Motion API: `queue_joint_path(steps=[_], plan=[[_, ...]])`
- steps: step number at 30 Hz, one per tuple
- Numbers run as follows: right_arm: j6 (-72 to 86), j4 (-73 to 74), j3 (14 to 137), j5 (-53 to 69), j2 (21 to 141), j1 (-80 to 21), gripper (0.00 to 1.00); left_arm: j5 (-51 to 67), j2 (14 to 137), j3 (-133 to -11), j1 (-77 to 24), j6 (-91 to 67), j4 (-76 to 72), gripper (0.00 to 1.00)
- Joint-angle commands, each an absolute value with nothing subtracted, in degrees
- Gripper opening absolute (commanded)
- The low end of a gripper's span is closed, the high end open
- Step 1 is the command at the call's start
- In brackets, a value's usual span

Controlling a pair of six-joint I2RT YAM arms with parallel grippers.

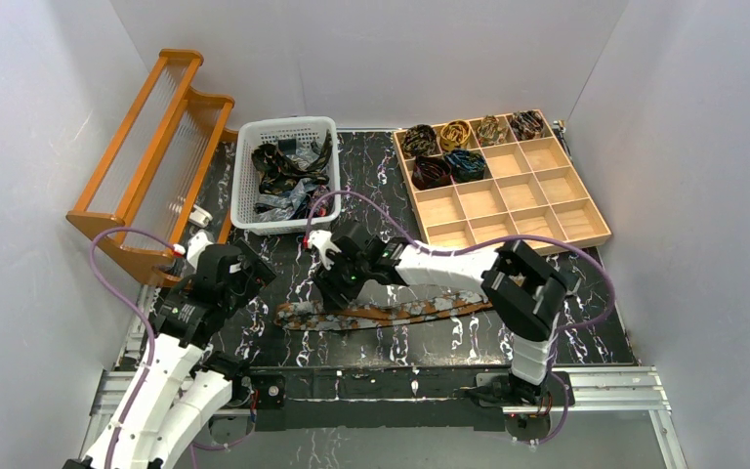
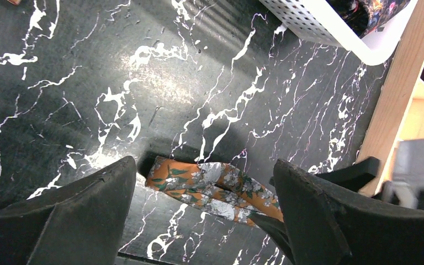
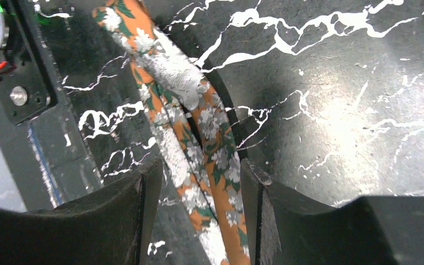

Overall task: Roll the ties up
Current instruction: Flatten out the tie at the center of the board.

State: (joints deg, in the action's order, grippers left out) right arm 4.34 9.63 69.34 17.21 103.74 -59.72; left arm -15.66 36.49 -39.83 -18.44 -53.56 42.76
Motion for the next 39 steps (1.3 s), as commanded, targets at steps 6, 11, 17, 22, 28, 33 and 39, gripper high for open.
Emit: queue_joint_path(steps=[6,11,17,22,28,33,39], plan=[[1.89,7.73,70.69,10.68,108.72,-62.05,0.54,-20.02,33.17,-43.71,-18.11,-52.40,48.98,0.92],[0.11,8.50,70.71,8.13,108.74,-62.30,0.42,-20.22,32.80,-43.79,-18.14,-51.76,49.60,0.92],[-1.08,8.88,70.43,7.83,108.91,-63.28,0.49,-19.35,32.11,-43.08,-18.06,-51.79,49.31,0.92],[-1.99,8.65,69.68,5.95,110.96,-63.80,0.44,-19.10,31.72,-42.56,-18.17,-51.94,49.22,0.92],[-2.09,10.01,71.17,4.15,109.40,-63.82,0.21,-19.32,31.11,-42.45,-18.16,-52.15,49.63,0.92],[-2.77,13.12,74.95,10.23,105.81,-63.87,0.18,-19.50,29.68,-42.16,-18.10,-52.31,49.03,0.92],[-2.58,16.17,76.09,18.79,105.46,-63.83,0.19,-18.21,30.52,-41.28,-18.11,-52.29,48.08,0.92]])
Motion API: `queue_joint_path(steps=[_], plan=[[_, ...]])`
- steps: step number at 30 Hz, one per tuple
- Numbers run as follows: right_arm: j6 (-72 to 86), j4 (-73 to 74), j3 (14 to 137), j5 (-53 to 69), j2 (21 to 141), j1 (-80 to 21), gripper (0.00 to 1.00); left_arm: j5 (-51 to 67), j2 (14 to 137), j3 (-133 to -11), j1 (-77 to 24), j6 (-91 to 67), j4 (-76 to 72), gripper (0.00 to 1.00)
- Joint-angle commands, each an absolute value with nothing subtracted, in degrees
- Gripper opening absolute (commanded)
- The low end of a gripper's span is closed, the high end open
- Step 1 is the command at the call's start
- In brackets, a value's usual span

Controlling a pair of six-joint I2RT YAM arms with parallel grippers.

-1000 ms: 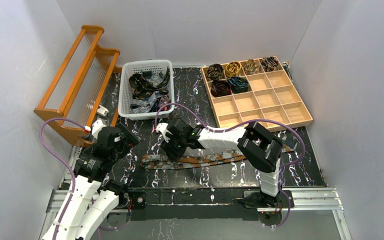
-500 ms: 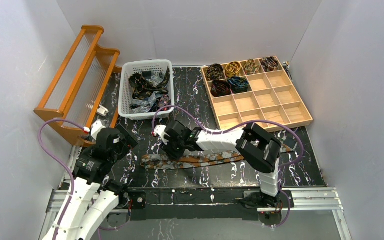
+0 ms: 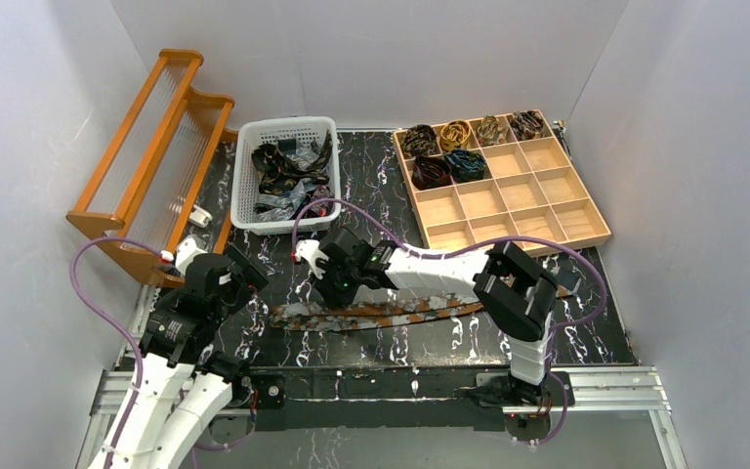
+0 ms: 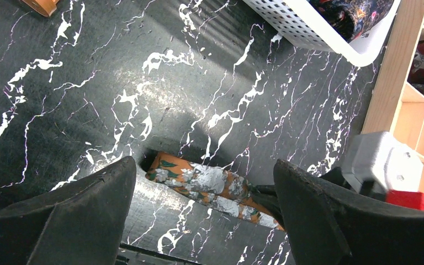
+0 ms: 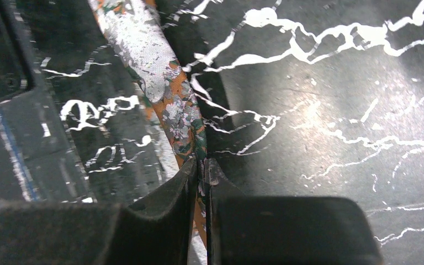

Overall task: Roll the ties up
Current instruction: Flatten out the tie at the center of the board.

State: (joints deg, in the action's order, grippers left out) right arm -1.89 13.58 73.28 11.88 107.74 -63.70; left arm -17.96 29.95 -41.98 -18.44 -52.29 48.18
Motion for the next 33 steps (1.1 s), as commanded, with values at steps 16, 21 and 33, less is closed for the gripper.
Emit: queue_joint_path(steps=[16,21,33], plan=[[4.79,20.52,80.99,8.66,109.94,-63.20,0.54,-11.12,32.11,-34.36,-18.11,-58.43,42.31,0.95],[12.90,10.62,70.81,7.91,96.39,-59.25,0.70,-9.36,31.76,-32.01,-18.12,-59.28,39.53,0.95],[36.91,18.07,51.40,-12.02,77.28,-46.42,0.74,-2.60,37.82,-29.41,-18.11,-55.99,39.07,0.88]])
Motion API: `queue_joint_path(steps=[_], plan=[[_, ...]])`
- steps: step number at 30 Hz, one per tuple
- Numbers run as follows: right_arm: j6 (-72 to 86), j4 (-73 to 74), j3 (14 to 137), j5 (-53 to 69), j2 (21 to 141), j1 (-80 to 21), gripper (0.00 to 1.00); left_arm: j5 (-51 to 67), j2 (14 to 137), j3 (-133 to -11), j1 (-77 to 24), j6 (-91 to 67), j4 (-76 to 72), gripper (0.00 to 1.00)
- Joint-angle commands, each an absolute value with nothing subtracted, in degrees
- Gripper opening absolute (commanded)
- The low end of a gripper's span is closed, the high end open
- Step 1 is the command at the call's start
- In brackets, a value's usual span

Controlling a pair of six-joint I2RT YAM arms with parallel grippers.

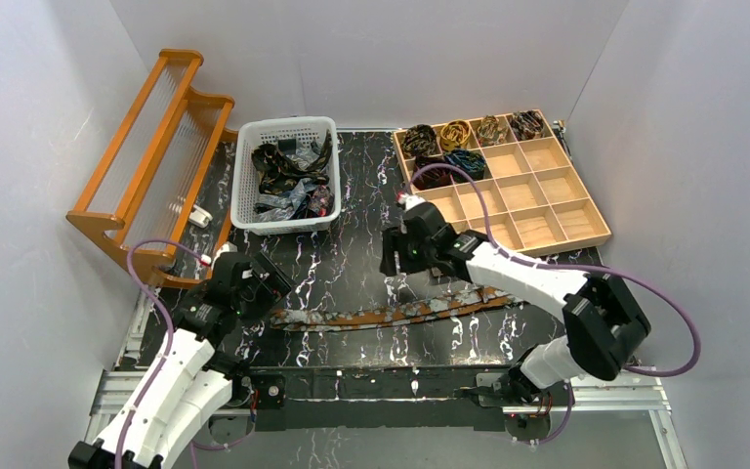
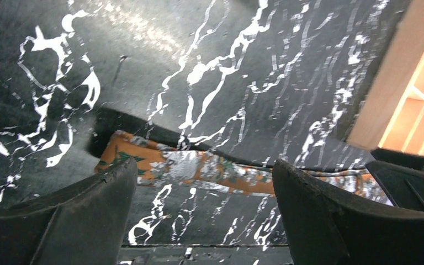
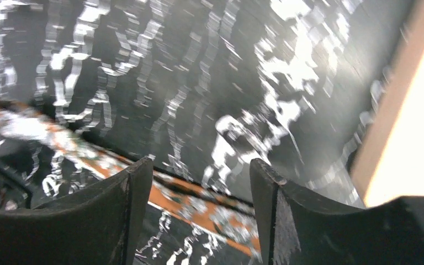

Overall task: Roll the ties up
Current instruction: Flatten out the tie at the center of the board.

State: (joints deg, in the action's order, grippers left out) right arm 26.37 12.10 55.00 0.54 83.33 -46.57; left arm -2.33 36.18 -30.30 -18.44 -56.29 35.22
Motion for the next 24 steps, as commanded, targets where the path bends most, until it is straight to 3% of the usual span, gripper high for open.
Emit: queue_joint_path(steps=[1,7,12,16,24], plan=[[38.09,19.99,50.93,-17.24,75.34,-46.28,0.77,-3.72,37.50,-29.44,-18.12,-56.61,39.90,0.90],[44.06,33.66,49.51,-33.01,66.46,-41.63,0.96,-4.66,33.71,-29.98,-18.12,-57.08,37.81,0.92],[45.04,35.70,44.58,-26.55,62.14,-28.82,0.97,-4.97,32.53,-31.46,-18.16,-55.43,38.11,0.92],[47.34,38.60,42.36,-28.17,58.56,-20.62,0.97,-4.53,31.74,-32.41,-18.10,-53.63,38.56,0.94],[49.29,38.30,36.25,-31.67,49.31,-14.21,0.94,-1.74,28.90,-29.62,-18.19,-53.65,34.44,0.96]])
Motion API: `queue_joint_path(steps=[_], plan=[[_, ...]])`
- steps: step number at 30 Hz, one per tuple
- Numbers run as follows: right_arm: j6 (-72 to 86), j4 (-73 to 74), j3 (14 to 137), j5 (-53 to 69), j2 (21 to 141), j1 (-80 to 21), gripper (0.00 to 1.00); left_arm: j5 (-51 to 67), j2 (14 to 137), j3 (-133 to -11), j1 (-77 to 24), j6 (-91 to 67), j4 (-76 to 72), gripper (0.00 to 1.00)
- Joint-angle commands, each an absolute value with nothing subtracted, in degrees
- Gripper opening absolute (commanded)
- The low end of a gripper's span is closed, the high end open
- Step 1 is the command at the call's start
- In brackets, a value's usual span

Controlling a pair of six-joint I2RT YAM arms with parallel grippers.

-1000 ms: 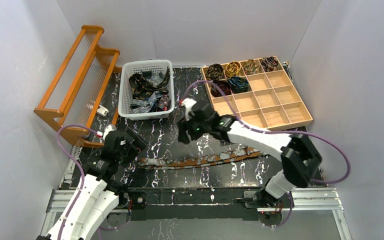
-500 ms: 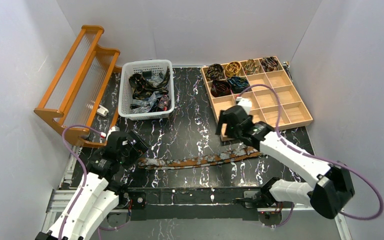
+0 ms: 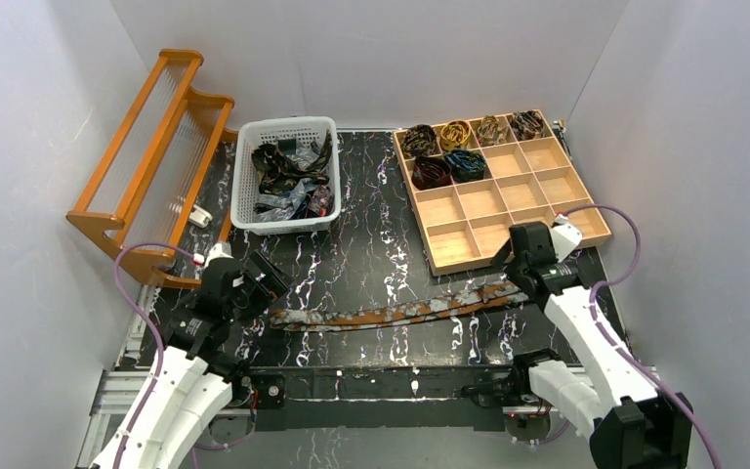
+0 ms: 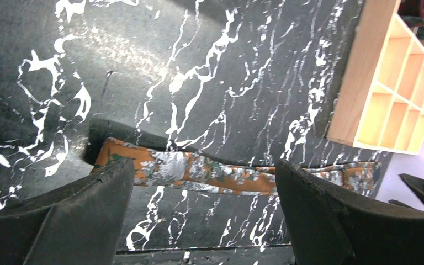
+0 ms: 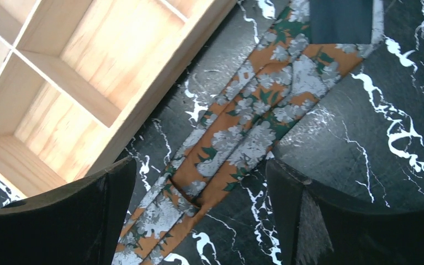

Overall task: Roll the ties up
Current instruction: Flatten out the tie at the center of the board.

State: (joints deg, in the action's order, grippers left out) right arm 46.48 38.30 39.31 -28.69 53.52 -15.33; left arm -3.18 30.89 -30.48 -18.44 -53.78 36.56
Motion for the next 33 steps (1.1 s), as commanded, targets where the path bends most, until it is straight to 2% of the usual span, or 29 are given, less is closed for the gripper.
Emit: queue_joint_path(steps=[1,6,10,14,16,20,23,27,30,33], plan=[[49.87,37.35,35.41,-31.38,48.44,-14.11,0.89,-1.53,28.57,-29.33,-18.12,-53.44,33.74,0.96],[50.90,29.92,32.30,-27.92,47.53,-13.54,0.70,-1.65,28.15,-28.81,-18.12,-51.96,32.04,0.98],[51.34,28.41,32.50,-27.64,51.91,-12.17,0.54,-1.58,28.48,-29.18,-18.11,-51.19,32.33,0.98],[50.35,24.67,31.38,-23.30,56.72,-7.71,0.41,-3.36,28.63,-29.02,-18.16,-52.48,33.54,0.98],[50.07,24.04,30.65,-20.67,58.44,-4.55,0.31,-6.77,28.61,-29.76,-18.10,-55.21,37.47,0.98],[47.63,16.55,26.69,-14.12,60.23,-0.91,0.28,-9.19,27.82,-29.96,-18.08,-57.69,39.91,0.98],[50.52,20.08,27.14,-15.98,64.45,-0.50,0.20,-7.93,27.60,-29.43,-18.12,-59.04,39.26,0.98],[50.13,15.81,25.63,-16.63,67.28,3.47,0.20,-6.98,27.37,-28.92,-18.05,-61.68,39.11,0.98],[49.26,10.90,23.05,-12.02,66.64,9.65,0.20,-6.72,26.21,-28.39,-18.10,-63.23,38.04,0.98],[48.06,8.72,22.53,-10.84,66.50,11.56,0.20,-5.93,25.99,-26.59,-18.11,-63.79,36.92,0.98]])
